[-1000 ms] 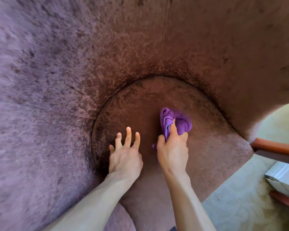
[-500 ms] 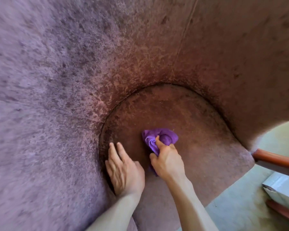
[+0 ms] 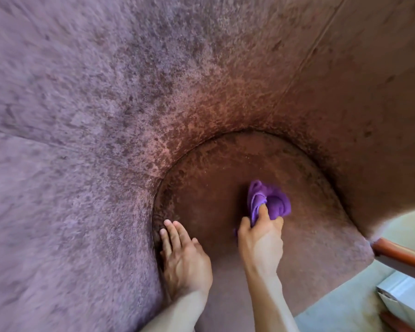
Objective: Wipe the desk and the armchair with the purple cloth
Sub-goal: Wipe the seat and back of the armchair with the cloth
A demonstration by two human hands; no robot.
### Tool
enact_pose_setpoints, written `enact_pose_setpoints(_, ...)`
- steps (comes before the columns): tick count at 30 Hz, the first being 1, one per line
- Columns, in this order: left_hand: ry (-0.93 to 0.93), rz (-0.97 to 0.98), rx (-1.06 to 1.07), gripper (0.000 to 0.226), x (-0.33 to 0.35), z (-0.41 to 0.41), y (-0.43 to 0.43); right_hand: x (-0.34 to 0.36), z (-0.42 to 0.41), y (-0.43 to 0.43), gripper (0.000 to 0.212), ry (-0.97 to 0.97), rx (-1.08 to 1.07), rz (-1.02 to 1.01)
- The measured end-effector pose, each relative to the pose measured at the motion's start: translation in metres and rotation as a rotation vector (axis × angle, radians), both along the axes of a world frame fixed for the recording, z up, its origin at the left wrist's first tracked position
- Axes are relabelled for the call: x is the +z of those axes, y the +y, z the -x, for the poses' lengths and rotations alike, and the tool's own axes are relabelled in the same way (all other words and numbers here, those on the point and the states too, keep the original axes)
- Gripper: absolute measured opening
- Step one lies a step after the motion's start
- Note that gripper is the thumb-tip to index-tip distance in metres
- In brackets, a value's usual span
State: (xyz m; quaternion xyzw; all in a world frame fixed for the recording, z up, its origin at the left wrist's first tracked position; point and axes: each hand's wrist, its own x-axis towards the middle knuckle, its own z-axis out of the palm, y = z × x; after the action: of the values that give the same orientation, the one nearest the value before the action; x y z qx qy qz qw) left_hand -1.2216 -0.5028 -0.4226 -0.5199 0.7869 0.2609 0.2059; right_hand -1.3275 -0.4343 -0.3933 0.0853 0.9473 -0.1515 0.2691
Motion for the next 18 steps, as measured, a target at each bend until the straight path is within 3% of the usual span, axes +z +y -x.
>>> enact_pose_setpoints(3,-0.003,0.006,0.008,0.064,-0.002,0.0,-0.001,-0.002,-0.007,-0.005,0.065,-0.198,0.248,0.011)
enact_pose_setpoints(6,0.034,0.031,0.039,0.064,-0.004,0.002,-0.001,0.004,-0.005,-0.002,0.068,-0.217,0.473,0.049)
enact_pose_setpoints(9,0.077,0.055,0.072,0.061,-0.005,0.003,0.0,0.002,0.009,-0.011,0.063,-0.026,0.225,0.052)
enact_pose_setpoints(11,0.1,0.079,0.069,0.057,-0.005,0.004,0.0,-0.001,0.013,-0.032,0.056,-0.027,0.092,0.068)
enact_pose_setpoints(15,0.003,0.016,-0.058,0.064,-0.013,-0.001,-0.001,-0.003,0.003,-0.062,0.066,-0.268,0.447,0.141)
enact_pose_setpoints(17,-0.016,-0.006,-0.098,0.065,-0.017,-0.003,-0.003,-0.002,0.001,-0.059,0.064,-0.229,0.523,0.163)
enact_pose_setpoints(18,0.006,0.0,-0.069,0.065,-0.016,-0.002,-0.003,-0.003,0.003,-0.056,0.063,-0.149,0.463,0.172)
